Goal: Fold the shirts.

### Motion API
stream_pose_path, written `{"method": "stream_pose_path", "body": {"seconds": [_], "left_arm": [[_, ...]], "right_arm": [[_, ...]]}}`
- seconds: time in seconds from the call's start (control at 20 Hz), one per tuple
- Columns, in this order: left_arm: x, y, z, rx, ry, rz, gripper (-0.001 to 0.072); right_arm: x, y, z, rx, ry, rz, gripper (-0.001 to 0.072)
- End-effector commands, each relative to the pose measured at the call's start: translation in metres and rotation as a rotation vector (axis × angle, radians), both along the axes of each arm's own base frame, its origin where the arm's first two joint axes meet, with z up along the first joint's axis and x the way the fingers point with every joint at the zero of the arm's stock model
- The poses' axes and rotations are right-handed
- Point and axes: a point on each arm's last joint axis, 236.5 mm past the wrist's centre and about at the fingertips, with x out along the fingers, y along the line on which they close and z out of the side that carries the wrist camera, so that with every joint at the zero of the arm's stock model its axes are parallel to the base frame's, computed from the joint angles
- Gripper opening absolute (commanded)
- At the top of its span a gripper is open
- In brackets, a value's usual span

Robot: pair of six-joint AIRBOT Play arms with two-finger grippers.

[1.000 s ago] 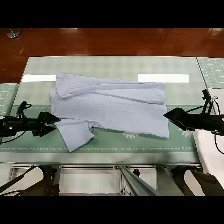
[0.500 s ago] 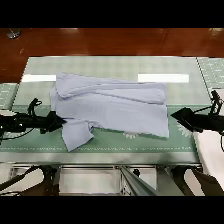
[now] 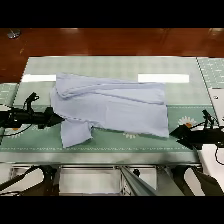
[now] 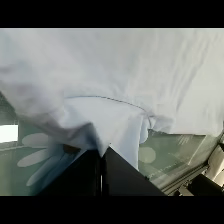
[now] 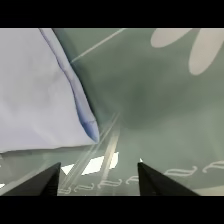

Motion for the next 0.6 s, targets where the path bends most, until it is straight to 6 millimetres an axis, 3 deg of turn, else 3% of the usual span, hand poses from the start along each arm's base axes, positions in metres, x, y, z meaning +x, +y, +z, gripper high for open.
{"method": "stream_pose_path", "body": {"seconds": [0.0,0.35,0.45,0.5,0.55], "left_arm": [[0.001,0.000,0.002,-0.003,-0.008,-0.006,0.0023],[0.001,0.000,0.002,-0.003,-0.008,-0.006,0.0023],[0.001,0.000,0.002,-0.003,-0.007,-0.005,0.0023],[0.001,0.000,0.002,-0.003,-0.008,-0.006,0.0023],[0.001,-0.001,0.002,-0.003,-0.008,-0.007,0.0023]], "right_arm": [[0.003,0.014,-0.008,0.048,0.006,0.021,0.0568],[0.053,0.033,-0.022,0.117,-0.019,-0.015,0.0568],[0.052,0.038,-0.028,0.150,0.026,-0.009,0.0562],[0.051,0.041,-0.030,0.166,0.035,0.001,0.0521],[0.053,0.044,-0.030,0.182,0.031,0.003,0.0429]]}}
